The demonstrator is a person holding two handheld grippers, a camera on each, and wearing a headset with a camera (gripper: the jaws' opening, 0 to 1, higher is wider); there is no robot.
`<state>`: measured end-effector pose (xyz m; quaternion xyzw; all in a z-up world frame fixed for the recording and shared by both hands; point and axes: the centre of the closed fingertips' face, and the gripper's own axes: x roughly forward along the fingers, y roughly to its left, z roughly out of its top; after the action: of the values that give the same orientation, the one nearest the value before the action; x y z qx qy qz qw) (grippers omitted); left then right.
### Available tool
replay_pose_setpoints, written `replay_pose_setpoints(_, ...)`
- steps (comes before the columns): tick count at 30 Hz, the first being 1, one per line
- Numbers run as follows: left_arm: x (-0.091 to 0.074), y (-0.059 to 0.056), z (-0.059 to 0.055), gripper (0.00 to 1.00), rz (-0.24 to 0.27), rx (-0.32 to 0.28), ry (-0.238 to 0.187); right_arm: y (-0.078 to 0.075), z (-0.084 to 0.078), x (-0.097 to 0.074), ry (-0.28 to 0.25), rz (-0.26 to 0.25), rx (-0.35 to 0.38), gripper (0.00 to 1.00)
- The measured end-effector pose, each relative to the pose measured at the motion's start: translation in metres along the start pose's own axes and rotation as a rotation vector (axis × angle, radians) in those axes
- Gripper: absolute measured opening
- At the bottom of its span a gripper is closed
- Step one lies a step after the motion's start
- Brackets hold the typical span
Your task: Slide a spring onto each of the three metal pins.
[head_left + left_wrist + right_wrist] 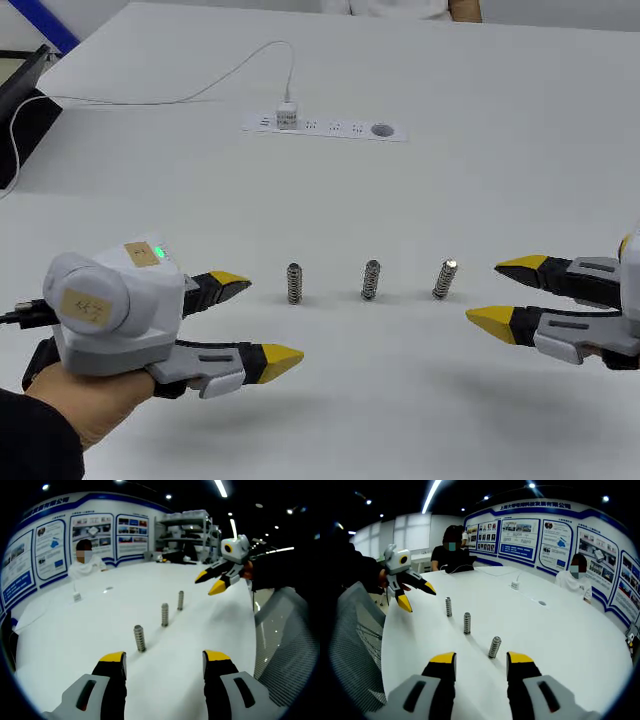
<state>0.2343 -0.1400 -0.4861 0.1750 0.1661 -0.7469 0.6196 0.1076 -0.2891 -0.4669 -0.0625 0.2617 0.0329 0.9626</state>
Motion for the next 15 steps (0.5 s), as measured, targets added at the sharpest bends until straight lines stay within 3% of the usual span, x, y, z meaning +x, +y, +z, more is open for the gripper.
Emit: replay_pose_setpoints(15, 0.0012, 0.0009, 0.0006, 0.66, -0.001, -0.008, -0.008, 0.0015, -0.0064, 0.0049, -0.005, 0.016, 0.005, 0.5)
